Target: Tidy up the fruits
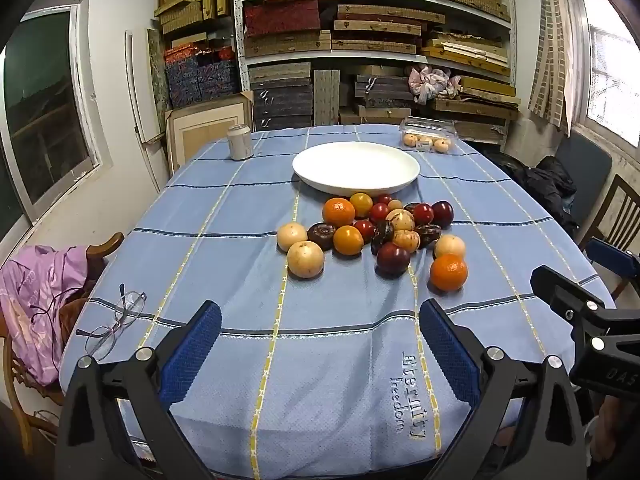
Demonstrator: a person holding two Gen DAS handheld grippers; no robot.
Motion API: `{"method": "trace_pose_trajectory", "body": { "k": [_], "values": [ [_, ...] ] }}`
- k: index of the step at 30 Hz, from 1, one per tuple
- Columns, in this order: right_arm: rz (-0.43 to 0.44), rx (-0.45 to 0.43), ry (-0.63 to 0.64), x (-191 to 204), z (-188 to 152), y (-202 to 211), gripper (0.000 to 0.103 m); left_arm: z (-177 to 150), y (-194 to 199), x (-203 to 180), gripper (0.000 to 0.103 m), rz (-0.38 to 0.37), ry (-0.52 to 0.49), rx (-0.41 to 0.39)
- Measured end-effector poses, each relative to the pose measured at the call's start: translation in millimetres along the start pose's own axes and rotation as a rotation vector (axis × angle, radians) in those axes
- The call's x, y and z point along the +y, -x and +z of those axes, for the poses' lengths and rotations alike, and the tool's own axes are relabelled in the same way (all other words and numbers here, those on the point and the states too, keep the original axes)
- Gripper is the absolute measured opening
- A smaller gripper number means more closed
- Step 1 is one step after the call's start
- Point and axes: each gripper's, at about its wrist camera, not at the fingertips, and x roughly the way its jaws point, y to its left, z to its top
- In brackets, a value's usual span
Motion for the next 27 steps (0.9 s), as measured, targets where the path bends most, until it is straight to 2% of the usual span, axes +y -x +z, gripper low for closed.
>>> {"method": "trace_pose_trajectory", "body": {
  "k": [17,27],
  "values": [
    [-0.003,-0.006,0.005,3,-2,-4,0.099,-4,-6,-1,0.100,0.003,-0.013,0.014],
    [-0.002,0.023,-0.022,-7,-5,-7,0.099,-12,-11,-1,0.100,0.003,0.002,0.037]
  ]
}}
